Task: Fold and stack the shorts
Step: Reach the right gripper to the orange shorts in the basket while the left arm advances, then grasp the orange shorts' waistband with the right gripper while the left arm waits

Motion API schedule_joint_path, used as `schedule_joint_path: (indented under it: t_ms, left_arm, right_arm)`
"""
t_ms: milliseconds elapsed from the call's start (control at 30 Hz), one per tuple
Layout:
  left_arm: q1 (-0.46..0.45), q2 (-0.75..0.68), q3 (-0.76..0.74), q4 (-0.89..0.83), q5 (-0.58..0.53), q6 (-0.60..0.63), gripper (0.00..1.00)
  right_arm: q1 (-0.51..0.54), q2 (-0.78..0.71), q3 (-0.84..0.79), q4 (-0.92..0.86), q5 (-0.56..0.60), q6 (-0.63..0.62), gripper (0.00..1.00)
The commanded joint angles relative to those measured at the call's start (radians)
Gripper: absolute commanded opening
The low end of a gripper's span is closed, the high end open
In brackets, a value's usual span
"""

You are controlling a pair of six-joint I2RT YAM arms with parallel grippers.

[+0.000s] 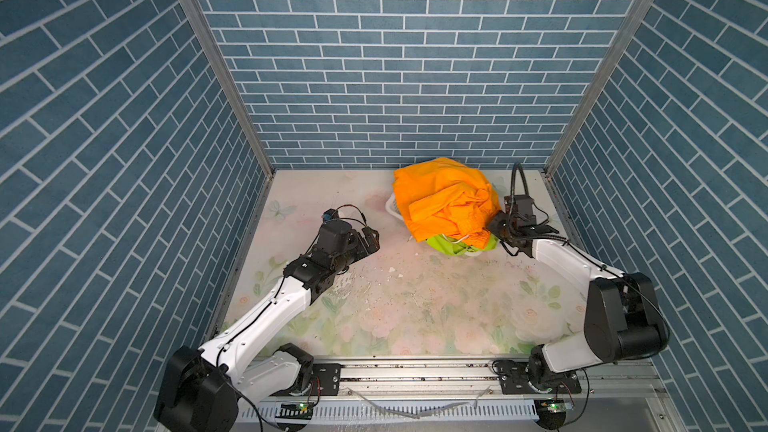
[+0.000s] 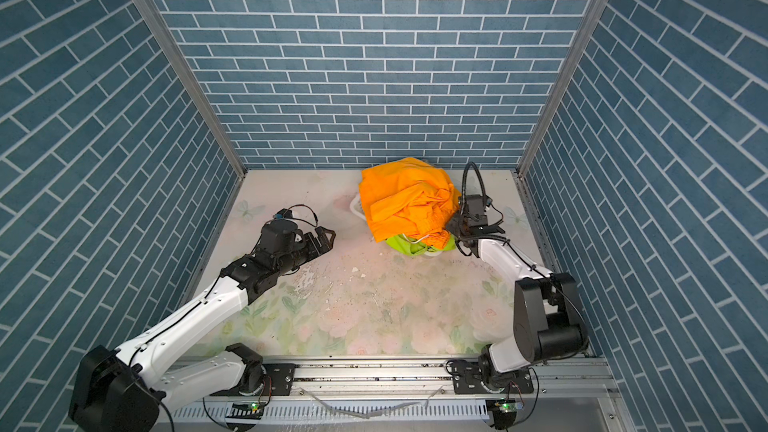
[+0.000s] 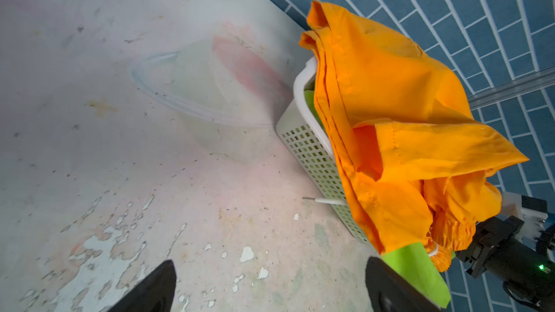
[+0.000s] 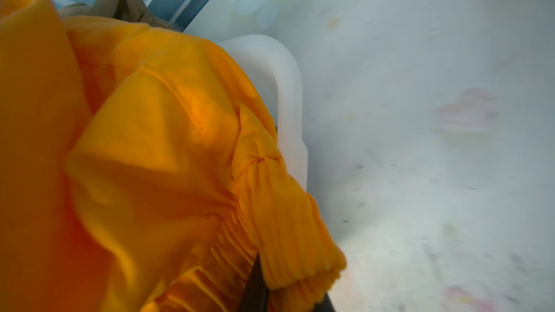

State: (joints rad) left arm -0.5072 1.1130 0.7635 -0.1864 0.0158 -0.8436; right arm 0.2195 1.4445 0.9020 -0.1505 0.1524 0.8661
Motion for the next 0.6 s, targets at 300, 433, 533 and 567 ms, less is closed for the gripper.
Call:
schedule_joint_path:
  t_ms: [300, 433, 533, 567]
  left_arm:
    - [-0.147, 0.196, 0.147, 0.048, -0.052, 0.031, 1.00]
    - [-0.157, 0.216, 0.161, 0.040, -0.053, 0.043, 0.99]
    - [-0.158, 0.219, 0.163, 0.033, -0.054, 0.052, 1.00]
    - [-0.159, 0.219, 0.164, 0.032, -0.054, 0.056, 1.00]
  right_arm:
    - [-0.121, -0.123, -0.093, -0.202, 0.538, 0.355, 0.00]
    - [-0.129, -0.095, -0.101, -0.199, 0.591, 0.398, 0.00]
    - [-0.153, -0.073, -0.084, -0.206, 0.608, 0.401, 0.00]
    - [-0.163, -0.066, -0.079, -0.202, 0.606, 0.401, 0.00]
